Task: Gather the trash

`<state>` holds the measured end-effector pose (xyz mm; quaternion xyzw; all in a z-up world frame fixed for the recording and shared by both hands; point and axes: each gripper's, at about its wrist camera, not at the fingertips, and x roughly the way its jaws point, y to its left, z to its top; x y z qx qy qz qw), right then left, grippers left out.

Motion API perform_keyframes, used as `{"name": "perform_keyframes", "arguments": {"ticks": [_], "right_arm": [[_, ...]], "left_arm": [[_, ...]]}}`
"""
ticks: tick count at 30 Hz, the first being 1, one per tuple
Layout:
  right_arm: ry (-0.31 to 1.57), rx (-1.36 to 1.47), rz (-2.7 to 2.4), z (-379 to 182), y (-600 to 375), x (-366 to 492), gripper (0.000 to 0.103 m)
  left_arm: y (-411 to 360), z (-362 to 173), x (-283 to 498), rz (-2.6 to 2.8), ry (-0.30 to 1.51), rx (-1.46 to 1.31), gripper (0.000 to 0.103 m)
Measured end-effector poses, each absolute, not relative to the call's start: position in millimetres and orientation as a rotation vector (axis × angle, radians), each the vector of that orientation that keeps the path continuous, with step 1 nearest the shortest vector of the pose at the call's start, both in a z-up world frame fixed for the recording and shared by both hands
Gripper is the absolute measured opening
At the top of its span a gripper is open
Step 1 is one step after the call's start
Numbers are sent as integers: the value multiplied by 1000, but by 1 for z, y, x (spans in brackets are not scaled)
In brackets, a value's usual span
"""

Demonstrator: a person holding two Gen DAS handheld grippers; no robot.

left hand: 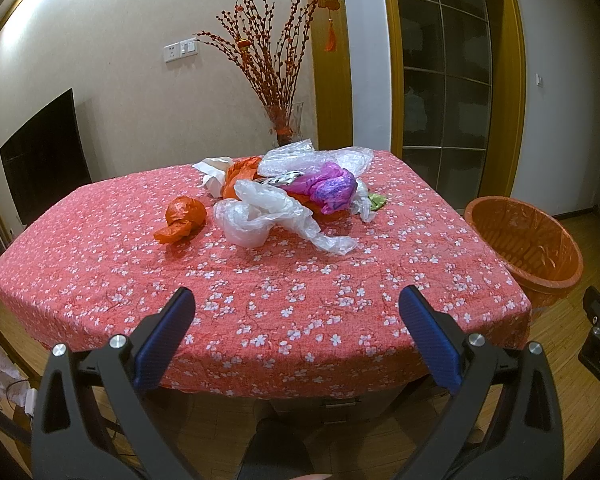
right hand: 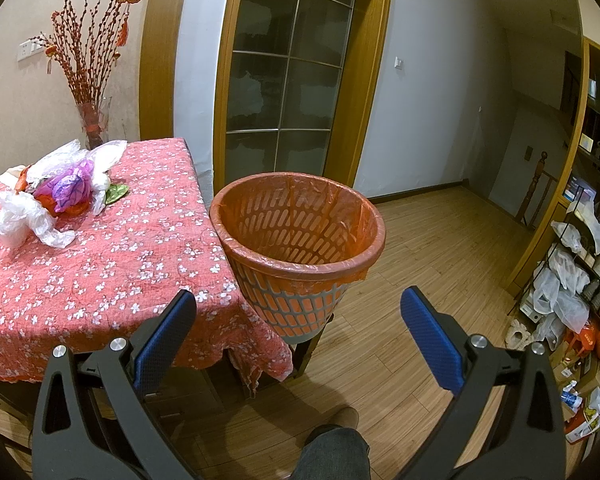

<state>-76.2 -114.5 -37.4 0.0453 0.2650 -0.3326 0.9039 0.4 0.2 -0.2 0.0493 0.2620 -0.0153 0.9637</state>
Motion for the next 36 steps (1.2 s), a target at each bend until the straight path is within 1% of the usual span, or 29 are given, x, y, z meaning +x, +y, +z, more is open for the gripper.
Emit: {"name": "perform_keyframes", "arguments": {"ticks": [36], "right_arm": [[550, 92, -687, -39, -115, -73, 101]], "left_arm": [[-1, -7, -2, -34, 539, 96, 99]]}}
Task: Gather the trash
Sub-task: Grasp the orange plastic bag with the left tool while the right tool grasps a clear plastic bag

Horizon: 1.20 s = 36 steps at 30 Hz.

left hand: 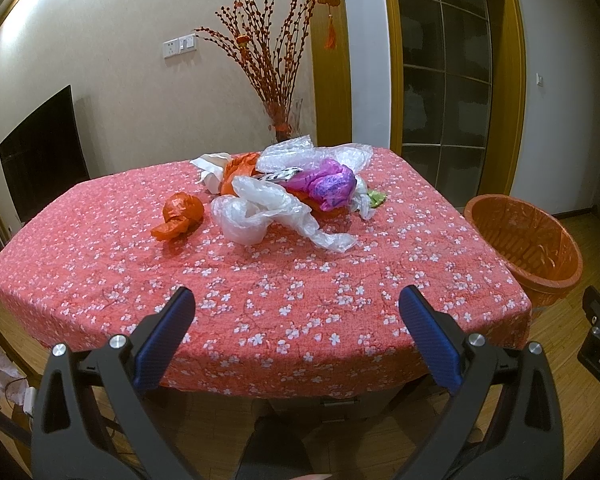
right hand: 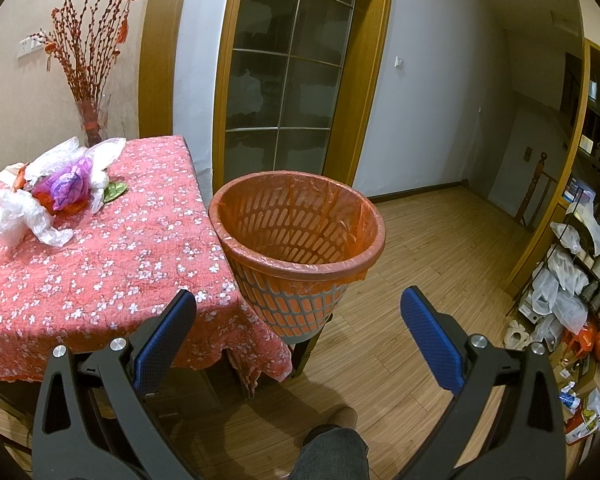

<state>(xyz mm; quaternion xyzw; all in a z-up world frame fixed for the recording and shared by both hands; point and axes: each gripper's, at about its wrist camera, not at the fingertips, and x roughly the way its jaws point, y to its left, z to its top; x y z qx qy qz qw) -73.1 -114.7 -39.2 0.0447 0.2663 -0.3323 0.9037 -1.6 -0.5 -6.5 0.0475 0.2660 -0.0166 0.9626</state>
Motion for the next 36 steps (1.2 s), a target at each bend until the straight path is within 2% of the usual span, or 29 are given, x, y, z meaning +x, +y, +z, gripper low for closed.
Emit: {"name": "perform_keyframes", "arguments": {"ticks": [10, 15, 25, 30, 32, 33, 36], "right_arm": [[557, 85, -651, -42, -111, -59, 101], [551, 83, -595, -40, -106, -42, 101], [587, 58, -450, -41, -82, 0, 101], [593, 47, -388, -37, -69, 19, 101], [593, 42, -372, -35, -64, 26, 101], [592, 40, -361, -34, -61, 31, 101], [587, 41, -328, -30, -53, 44, 101]], "left_arm": [[40, -7, 39, -11, 593, 16, 99], [91, -1, 88, 81, 597, -7, 99], [163, -11, 189, 143, 725, -69, 99], [173, -27, 219, 104, 800, -102, 83], [177, -33, 230, 86, 821, -114, 72], [178, -35, 234, 72, 833, -125, 70], [181, -40, 242, 25, 840, -157, 56]]}}
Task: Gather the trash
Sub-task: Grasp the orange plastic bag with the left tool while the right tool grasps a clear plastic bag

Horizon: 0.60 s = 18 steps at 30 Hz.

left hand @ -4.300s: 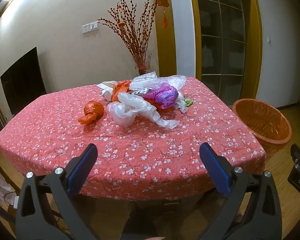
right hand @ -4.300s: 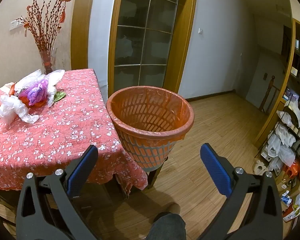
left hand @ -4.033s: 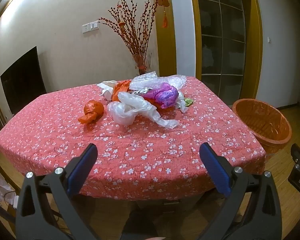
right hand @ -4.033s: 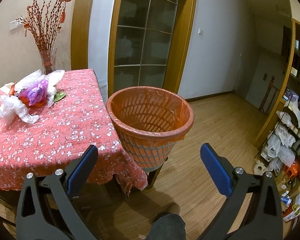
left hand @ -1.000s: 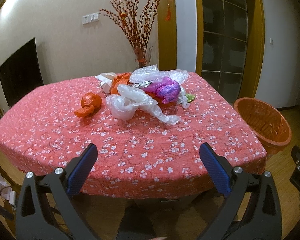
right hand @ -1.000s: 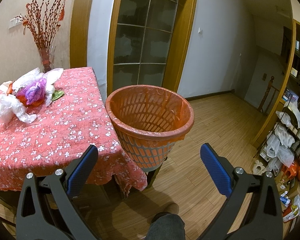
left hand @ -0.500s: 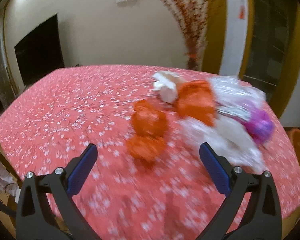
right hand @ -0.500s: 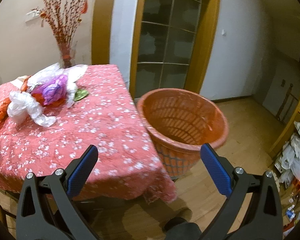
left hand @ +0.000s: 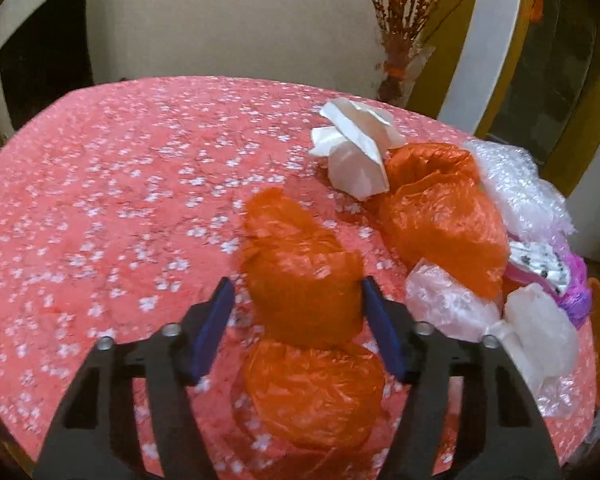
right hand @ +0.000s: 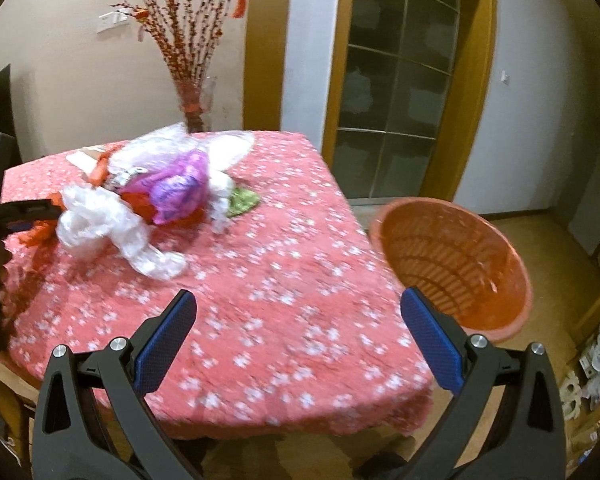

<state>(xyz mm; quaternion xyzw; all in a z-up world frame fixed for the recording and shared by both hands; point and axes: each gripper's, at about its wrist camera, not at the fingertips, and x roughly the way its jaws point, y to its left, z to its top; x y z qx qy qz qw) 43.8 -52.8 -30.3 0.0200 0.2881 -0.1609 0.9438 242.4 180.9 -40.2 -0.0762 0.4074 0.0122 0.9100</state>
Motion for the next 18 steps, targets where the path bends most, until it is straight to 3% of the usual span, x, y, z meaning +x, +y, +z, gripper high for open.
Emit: {"name": "perform_keyframes", "arguments": {"ticks": [2, 7, 9, 14, 18], "right_arm": [[583, 43, -302, -28, -48, 52, 101], [553, 52, -192, -18, -28, 77, 97], [551, 69, -135, -15, -20, 91, 91], [600, 96, 19, -18, 9, 136, 64], [611, 71, 89, -21, 28, 150, 56]], "left_arm": [[181, -41, 245, 10, 837, -155, 49], [186, -37, 240, 10, 807, -123, 45], [194, -33, 236, 14, 795, -126, 45], [213, -22, 219, 31, 756, -129, 45], [225, -14, 202, 39, 728, -127, 45]]}}
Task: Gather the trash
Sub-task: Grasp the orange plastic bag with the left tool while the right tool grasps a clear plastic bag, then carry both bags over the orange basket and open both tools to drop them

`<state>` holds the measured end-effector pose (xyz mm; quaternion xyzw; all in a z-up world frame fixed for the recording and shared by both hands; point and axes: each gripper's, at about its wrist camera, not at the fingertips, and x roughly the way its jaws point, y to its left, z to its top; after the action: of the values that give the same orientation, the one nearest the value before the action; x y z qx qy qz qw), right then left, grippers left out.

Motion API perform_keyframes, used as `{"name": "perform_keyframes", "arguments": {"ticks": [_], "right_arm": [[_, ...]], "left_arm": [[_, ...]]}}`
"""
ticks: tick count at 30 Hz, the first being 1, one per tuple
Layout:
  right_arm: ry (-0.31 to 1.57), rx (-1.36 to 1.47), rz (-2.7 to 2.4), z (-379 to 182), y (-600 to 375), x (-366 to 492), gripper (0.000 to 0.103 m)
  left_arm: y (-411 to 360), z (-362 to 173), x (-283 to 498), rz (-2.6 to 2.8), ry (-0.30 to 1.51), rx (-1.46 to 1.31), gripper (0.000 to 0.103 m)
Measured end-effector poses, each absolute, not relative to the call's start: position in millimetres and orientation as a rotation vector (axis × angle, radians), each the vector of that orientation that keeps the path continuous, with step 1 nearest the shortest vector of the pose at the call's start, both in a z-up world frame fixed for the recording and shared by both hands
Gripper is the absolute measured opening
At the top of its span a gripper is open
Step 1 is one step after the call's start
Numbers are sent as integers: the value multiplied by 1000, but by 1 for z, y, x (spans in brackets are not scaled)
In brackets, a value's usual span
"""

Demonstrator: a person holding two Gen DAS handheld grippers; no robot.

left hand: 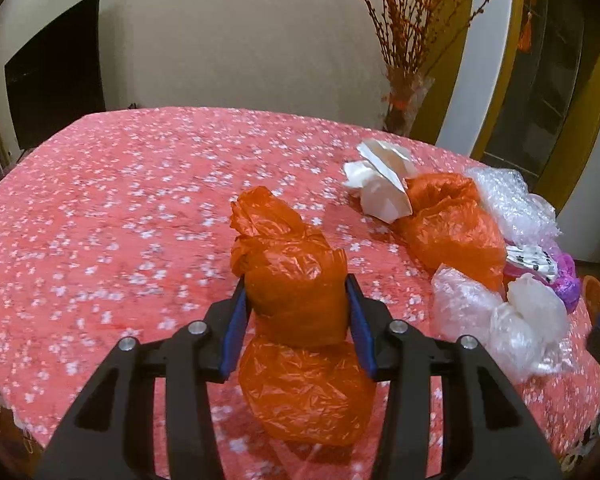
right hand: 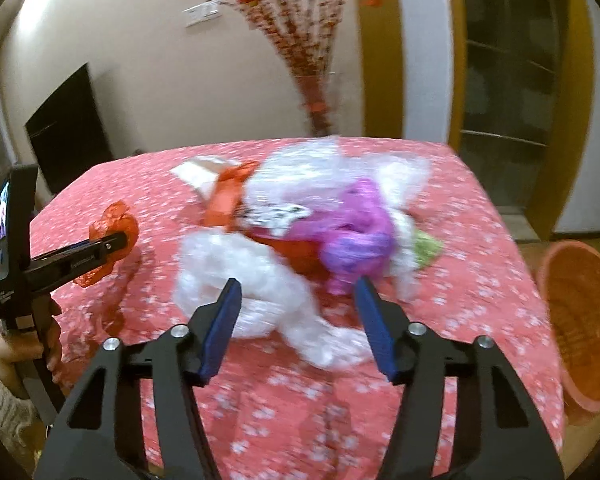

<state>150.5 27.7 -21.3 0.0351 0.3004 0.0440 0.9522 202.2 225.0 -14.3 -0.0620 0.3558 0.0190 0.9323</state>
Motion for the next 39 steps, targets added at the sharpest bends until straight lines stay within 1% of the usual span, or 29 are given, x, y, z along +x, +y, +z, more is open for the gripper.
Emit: {"name": "perform_keyframes", "arguments": {"ticks": [4, 10, 12, 13, 14, 15, 16, 17, 29, 39], "right_arm": [[656, 60, 135, -27, 39, 167, 49], [701, 24, 140, -41, 53, 187, 48], [724, 27, 145, -45, 54, 193, 37], [732, 27, 142, -47, 54, 196, 29], [734, 23, 134, -47, 52, 197, 17], [734, 23, 126, -47, 50, 198, 12], [731, 31, 128, -45, 49, 196, 8], [723, 44, 138, -42, 46, 194, 1], [589, 96, 155, 1, 30, 157, 0], [482, 166, 143, 40, 2, 132, 0]], "left_arm": [[232, -10, 196, 32, 718, -135, 45], [236, -10, 188, 24, 712, -137, 45], [235, -11, 188, 20, 713, -134, 45], [235, -12, 188, 19, 715, -135, 45], [235, -13, 189, 18, 715, -134, 45], [234, -13, 189, 18, 716, -134, 45], [234, -13, 188, 19, 716, -135, 45], [233, -14, 187, 18, 715, -136, 45], [219, -4, 181, -14, 693, -124, 45], [188, 23, 169, -91, 639, -99, 46]]}}
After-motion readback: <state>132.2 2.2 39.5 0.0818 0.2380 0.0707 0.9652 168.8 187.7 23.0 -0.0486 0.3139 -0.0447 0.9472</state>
